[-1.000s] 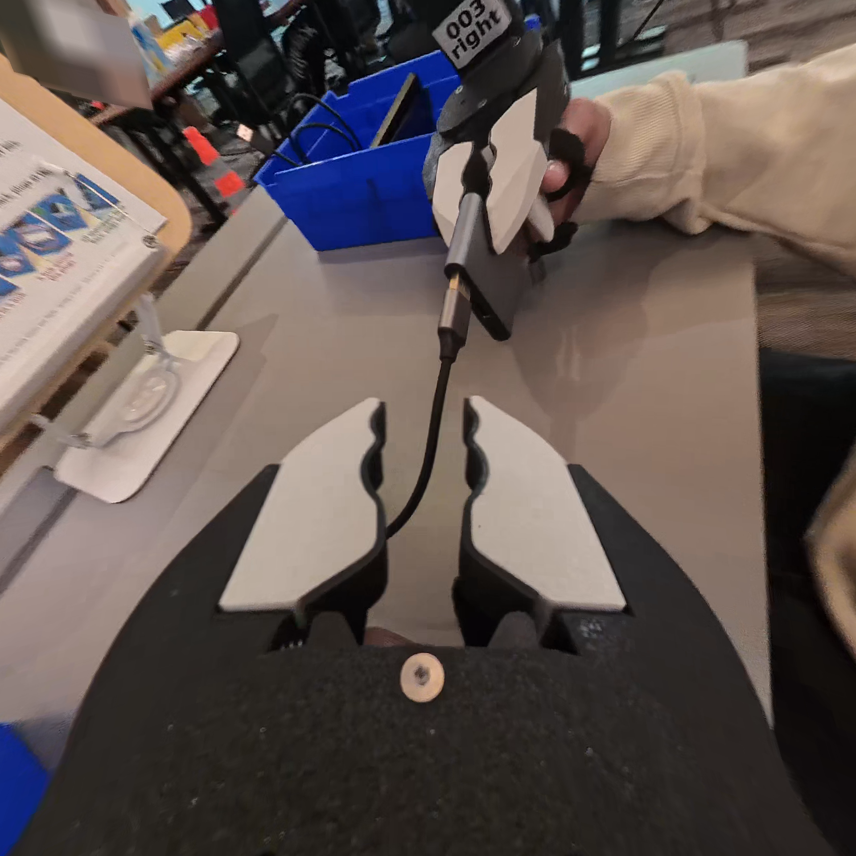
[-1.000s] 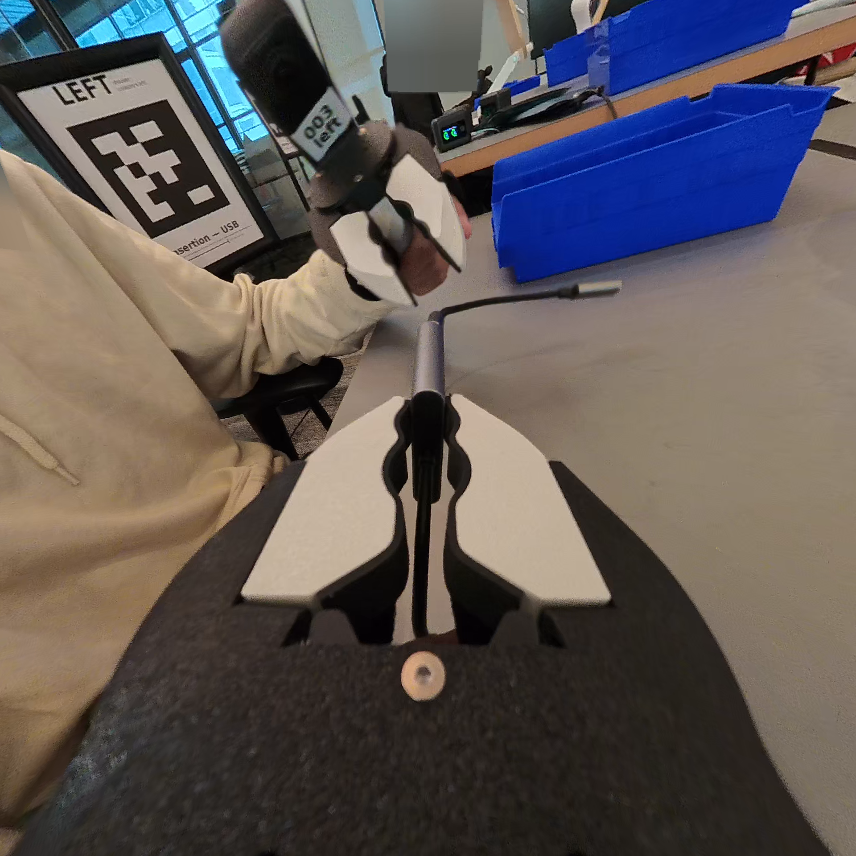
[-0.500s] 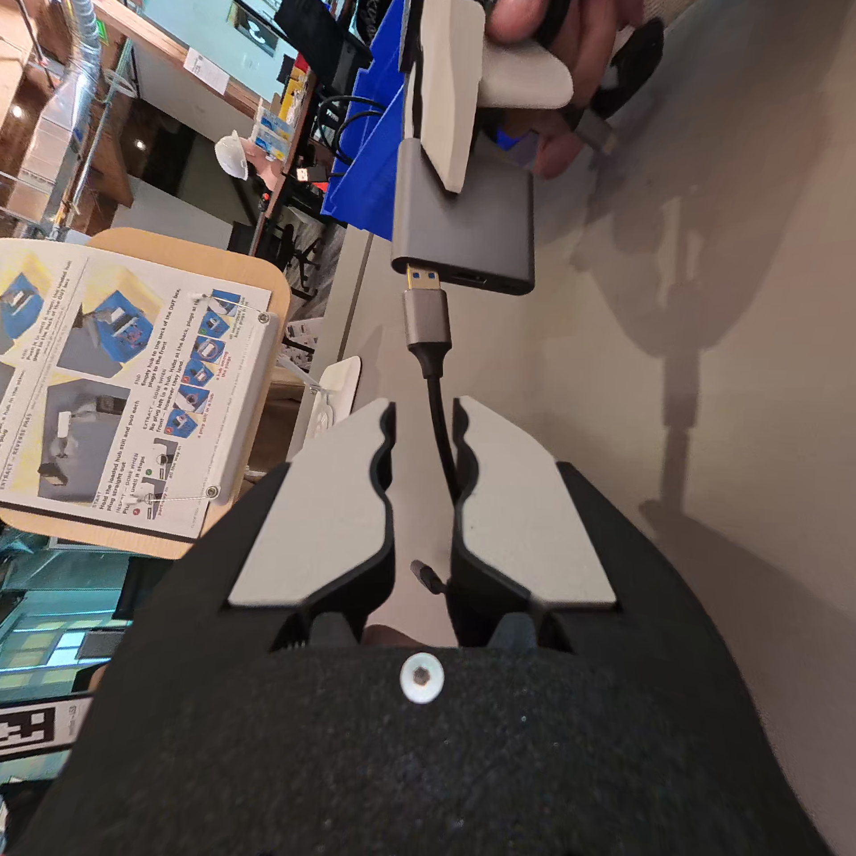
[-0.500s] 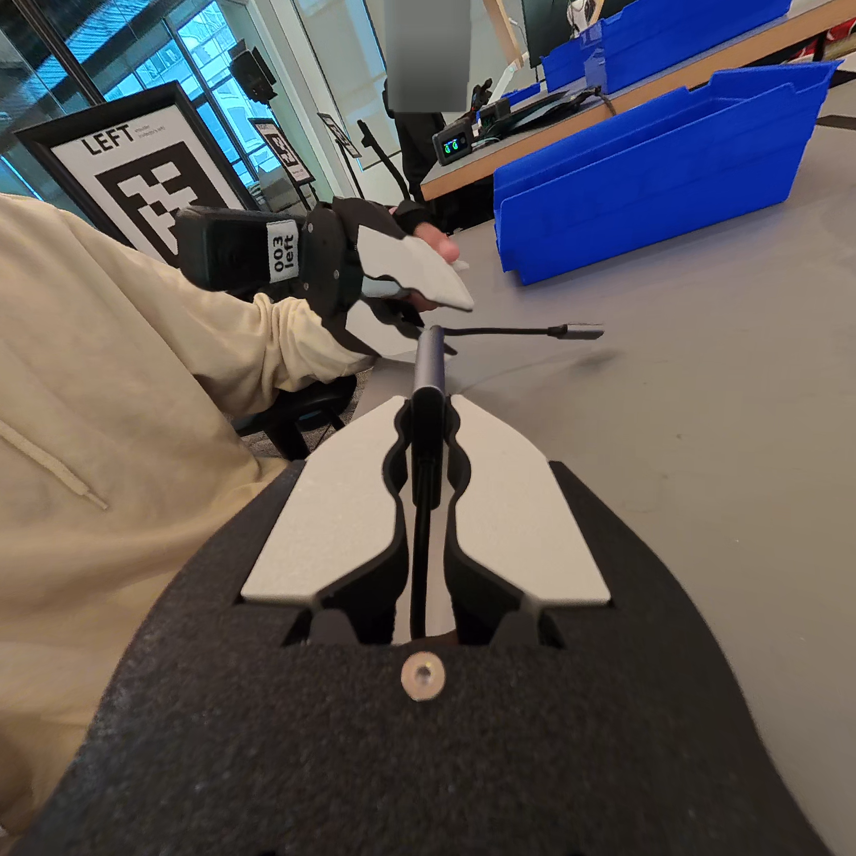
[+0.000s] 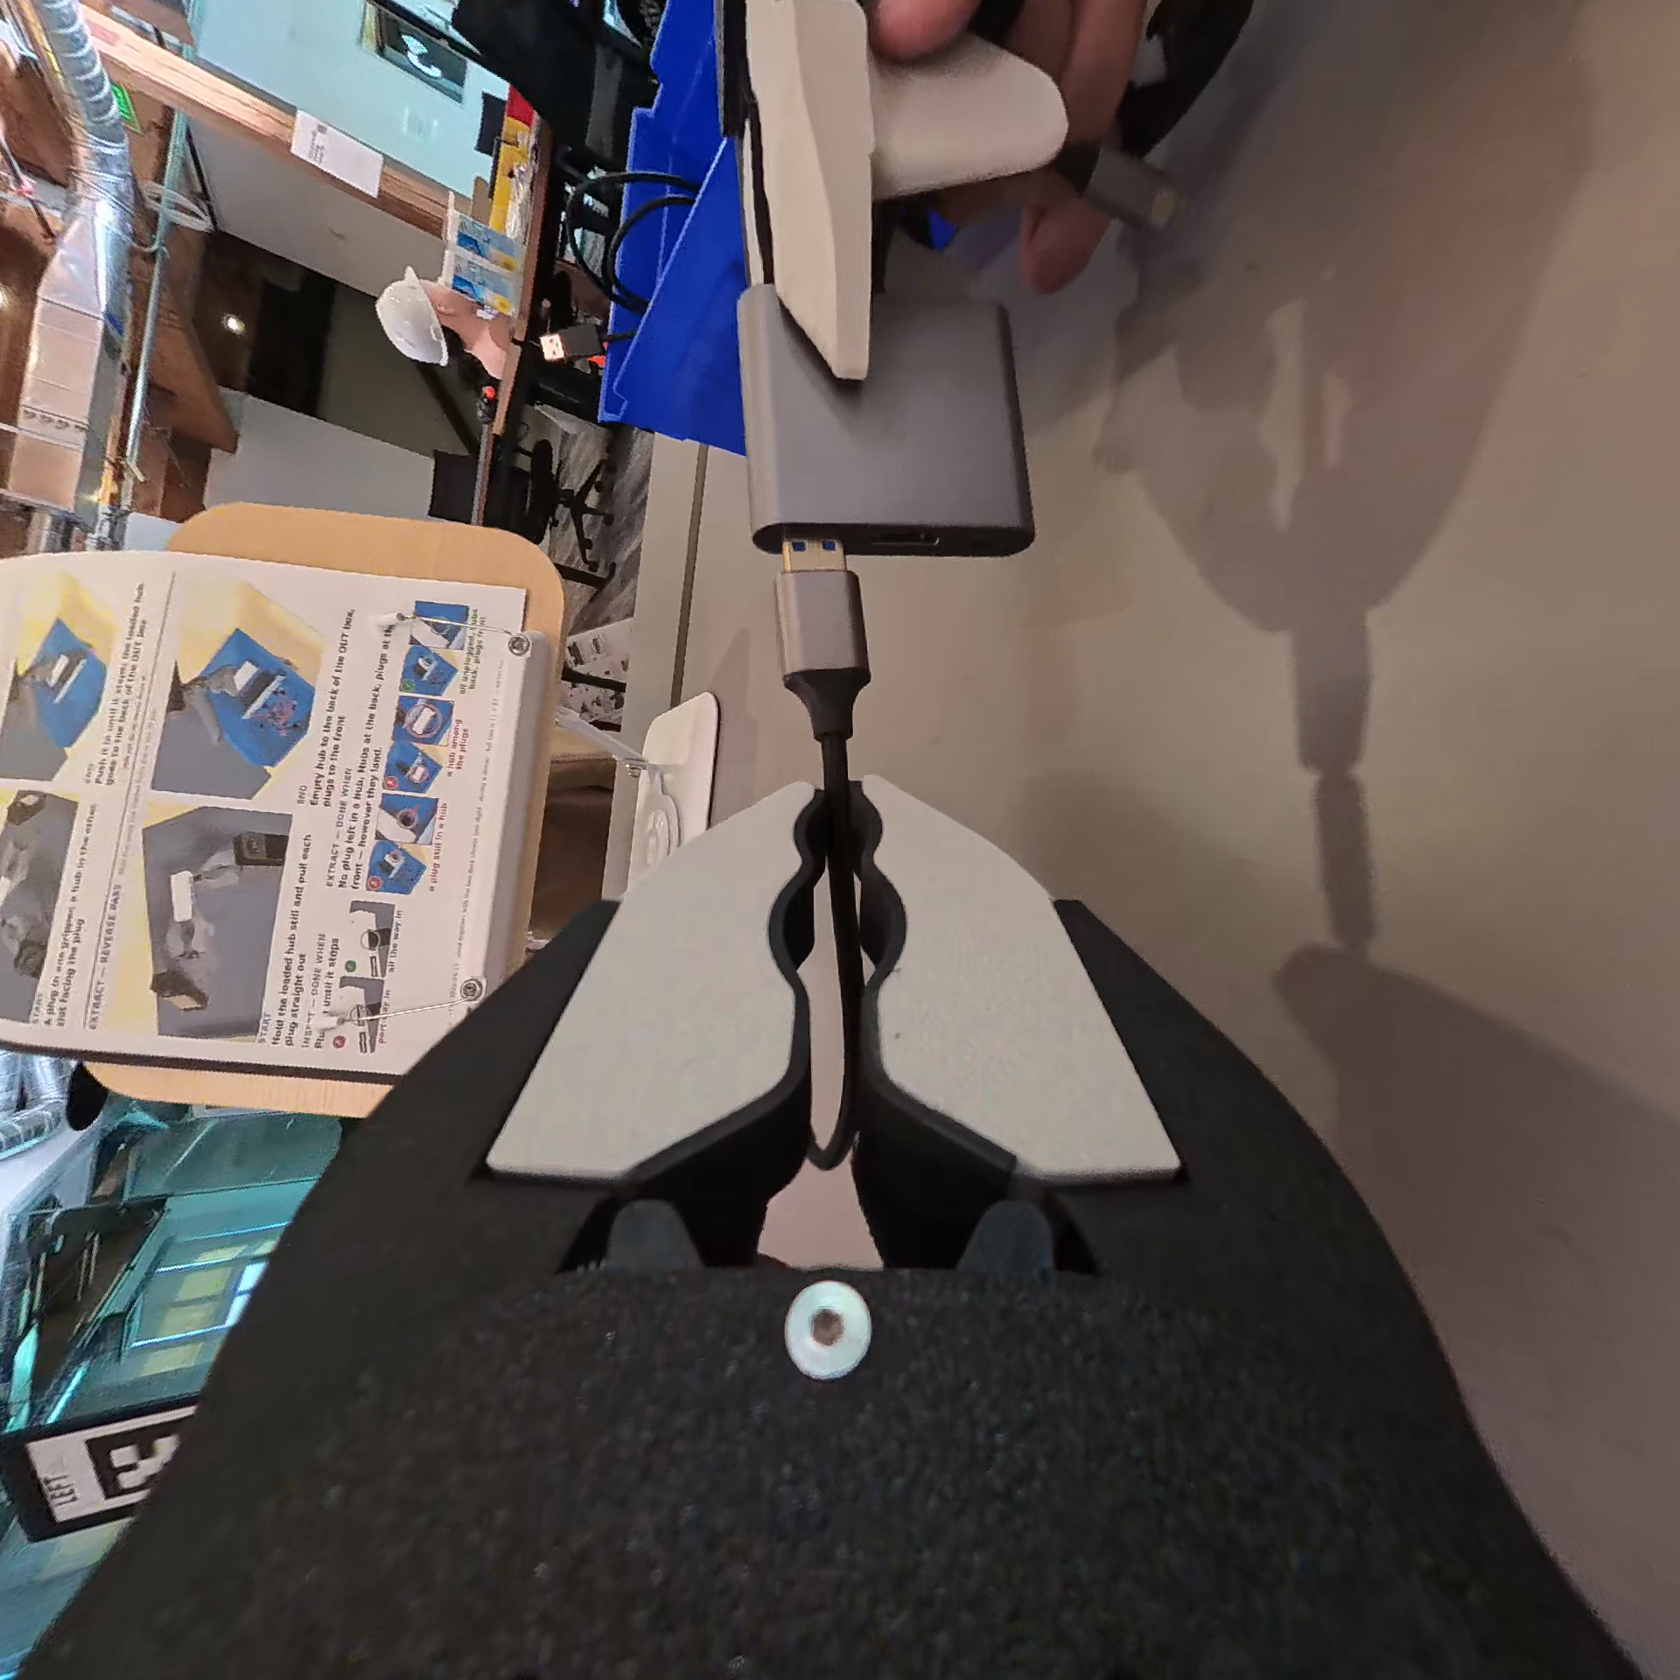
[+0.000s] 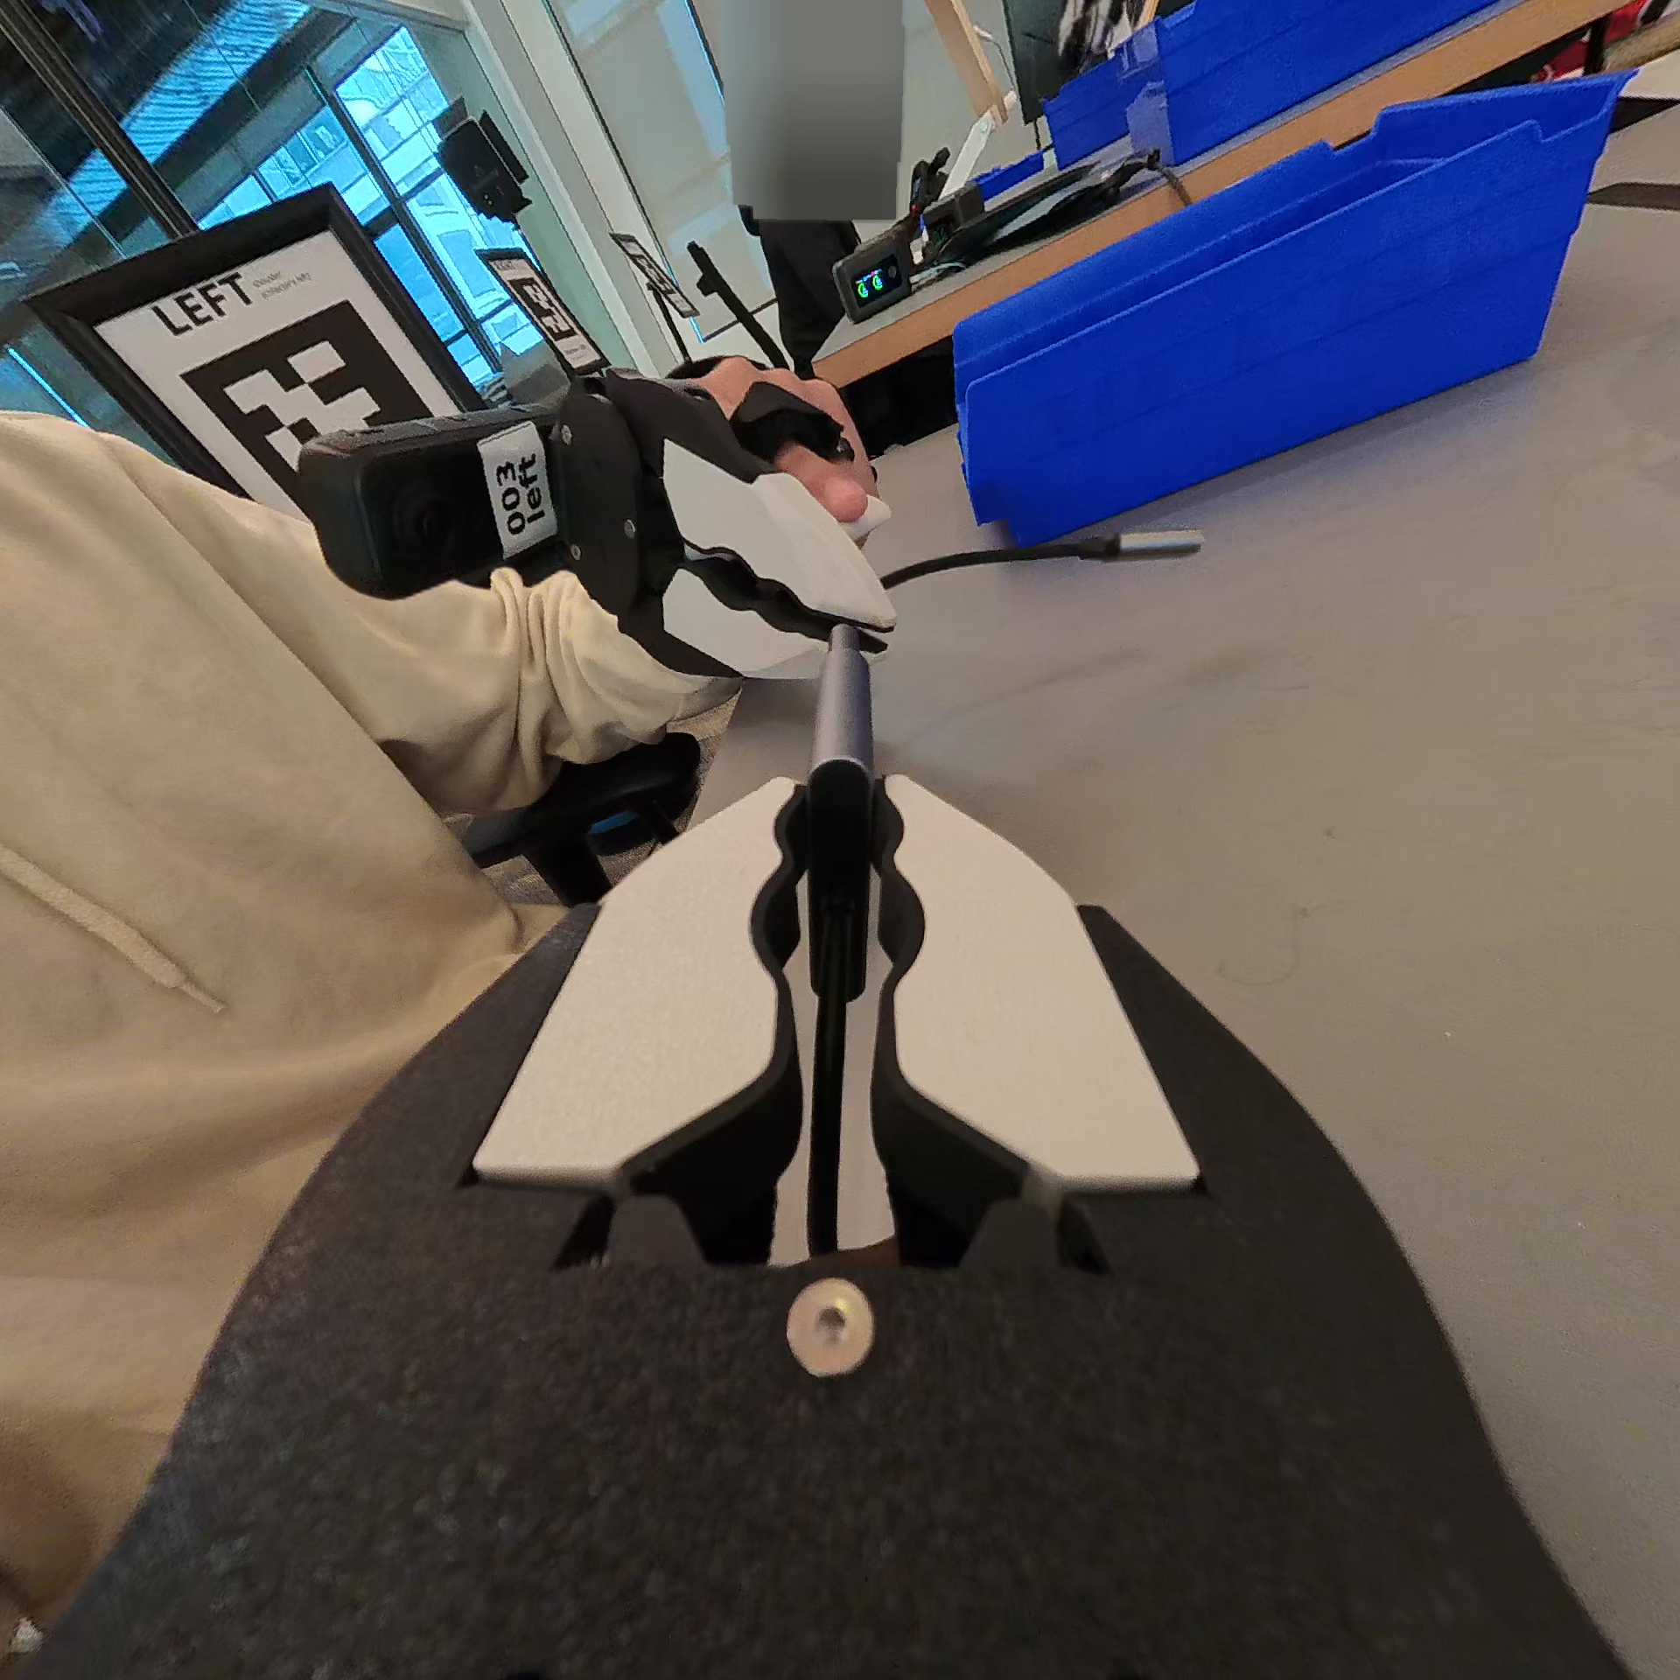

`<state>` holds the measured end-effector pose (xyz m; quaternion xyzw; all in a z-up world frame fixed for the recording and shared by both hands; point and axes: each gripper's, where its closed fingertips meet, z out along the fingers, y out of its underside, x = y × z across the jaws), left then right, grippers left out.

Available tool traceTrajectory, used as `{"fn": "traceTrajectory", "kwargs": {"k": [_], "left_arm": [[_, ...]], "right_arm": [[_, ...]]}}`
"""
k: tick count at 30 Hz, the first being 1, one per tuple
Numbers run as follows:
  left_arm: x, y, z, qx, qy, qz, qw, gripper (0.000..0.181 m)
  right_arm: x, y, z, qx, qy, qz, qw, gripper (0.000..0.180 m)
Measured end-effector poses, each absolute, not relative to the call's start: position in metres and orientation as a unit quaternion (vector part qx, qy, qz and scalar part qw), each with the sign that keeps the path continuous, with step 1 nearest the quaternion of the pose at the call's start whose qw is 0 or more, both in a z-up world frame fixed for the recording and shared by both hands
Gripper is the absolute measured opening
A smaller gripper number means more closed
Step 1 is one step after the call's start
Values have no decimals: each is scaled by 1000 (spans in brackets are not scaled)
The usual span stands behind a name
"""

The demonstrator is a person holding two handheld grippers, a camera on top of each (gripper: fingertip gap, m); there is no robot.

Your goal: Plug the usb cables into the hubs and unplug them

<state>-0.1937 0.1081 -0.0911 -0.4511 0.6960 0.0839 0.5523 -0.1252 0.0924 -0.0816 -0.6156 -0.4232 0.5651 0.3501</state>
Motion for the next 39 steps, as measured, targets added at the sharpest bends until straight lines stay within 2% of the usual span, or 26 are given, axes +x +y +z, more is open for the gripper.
{"fn": "traceTrajectory", "kwargs": {"k": [21, 28, 35, 39], "left_arm": [[-200, 126, -111, -471, 710, 163, 497, 3], [-199, 133, -93, -437, 704, 205, 522, 3], [-195, 125, -83, -423, 693, 175, 557, 4], [-193, 124, -81, -426, 679, 160, 576, 13]], "right_arm": [[-131, 97, -101, -647, -445, 509, 353, 12], [-133, 98, -104, -651, -453, 495, 355, 12], [-127, 97, -84, -622, -434, 536, 370, 12], [-126, 96, -83, -620, -431, 542, 369, 12]]}}
